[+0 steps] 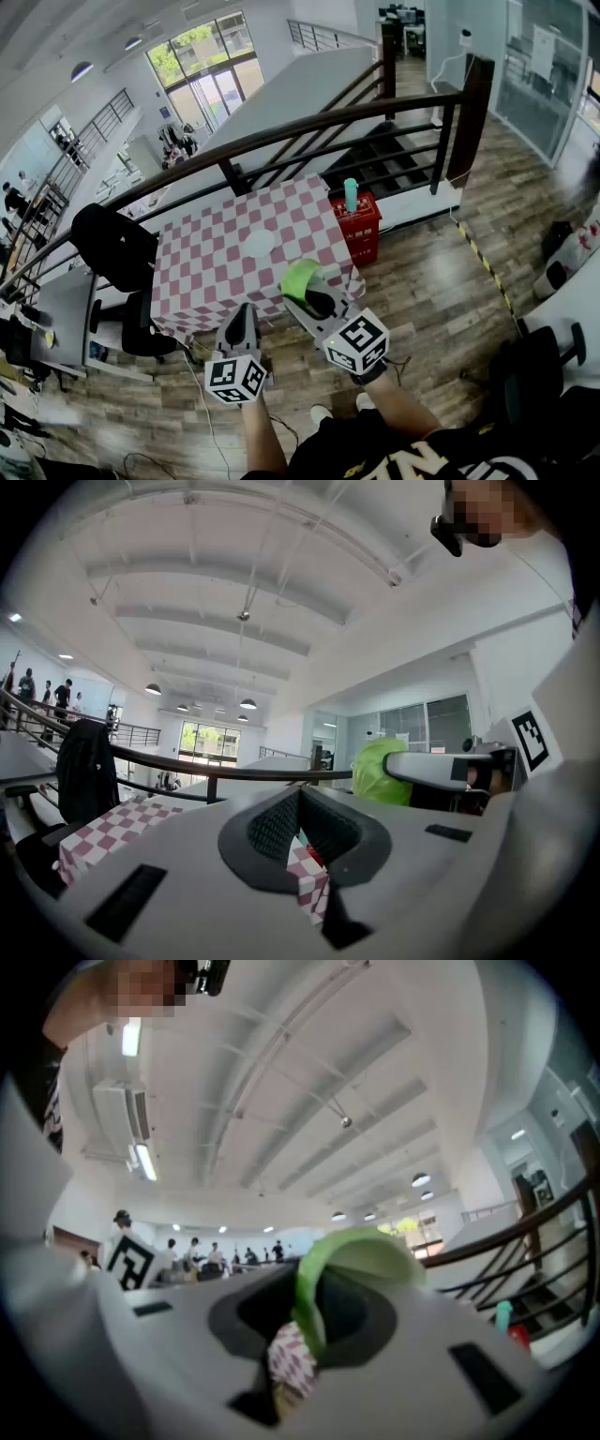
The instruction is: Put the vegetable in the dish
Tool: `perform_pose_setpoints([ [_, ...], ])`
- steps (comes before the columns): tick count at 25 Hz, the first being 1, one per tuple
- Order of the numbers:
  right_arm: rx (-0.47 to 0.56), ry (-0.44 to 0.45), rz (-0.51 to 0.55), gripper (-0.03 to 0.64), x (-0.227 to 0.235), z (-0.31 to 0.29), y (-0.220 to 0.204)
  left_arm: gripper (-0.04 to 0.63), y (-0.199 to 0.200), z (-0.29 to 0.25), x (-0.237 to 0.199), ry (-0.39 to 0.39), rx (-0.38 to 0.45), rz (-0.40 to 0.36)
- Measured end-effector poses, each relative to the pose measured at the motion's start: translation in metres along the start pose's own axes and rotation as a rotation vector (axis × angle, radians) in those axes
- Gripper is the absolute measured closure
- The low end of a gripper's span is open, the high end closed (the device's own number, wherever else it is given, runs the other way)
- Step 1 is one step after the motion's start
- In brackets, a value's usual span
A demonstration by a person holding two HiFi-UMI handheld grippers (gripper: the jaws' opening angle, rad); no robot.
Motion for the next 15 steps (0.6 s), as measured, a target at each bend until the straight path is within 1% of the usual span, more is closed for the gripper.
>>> perform_pose_setpoints([
  [2, 0.014, -0.044, -0.001, 0.541, 0.037, 0.016, -0.006, 0.575, -0.005, -0.053, 0.024, -0.076, -0.006, -0.015],
  [3, 0.014, -0.042, -0.001, 0.541, 0.048, 0.017, -0.010, 0.575, -0.007, -0.063, 0.029, -0.077, -0.004, -0.013],
  [4, 0.008, -0.013, -0.001, 0.541, 0.050, 0.011, -0.011, 0.575, -0.008, -0.057, 0.027, -0.040, 0.002, -0.003],
  [5, -0.002, 0.035, -0.001, 0.541, 0.043, 0.002, -0.008, 0.575, -0.008, -0.042, 0.021, 0.011, 0.009, 0.009],
  [6, -0.007, 0.071, -0.002, 0.541, 0.035, -0.004, -0.002, 0.575, -0.006, -0.031, 0.018, 0.043, 0.010, 0.014],
  [7, -0.002, 0.068, -0.005, 0.541, 0.031, 0.002, 0.005, 0.575, -0.003, -0.028, 0.021, 0.039, 0.002, 0.012],
  [9, 0.022, 0.004, -0.001, 0.541, 0.038, 0.031, 0.017, 0.575, 0.003, -0.042, 0.042, -0.029, -0.011, -0.006],
  [10, 0.028, -0.006, 0.006, 0.541, 0.041, 0.040, 0.018, 0.575, 0.005, -0.046, 0.050, -0.045, -0.008, -0.015],
  [12, 0.043, 0.007, 0.016, 0.541, 0.045, 0.039, 0.019, 0.575, 0.008, -0.052, 0.053, -0.035, 0.008, -0.038],
  [15, 0.055, 0.029, 0.038, 0.541, 0.050, 0.035, 0.022, 0.575, 0.010, -0.058, 0.055, 0.005, 0.030, -0.061],
])
Point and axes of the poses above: the fingertips, and each gripper's own axes: z backward along the fingers, x to its right, y out of its top, the point moved 10 cm from there along z, backward along the fingers, and after that the axes turned 2 degrees about -z, right-handed, at the moved point
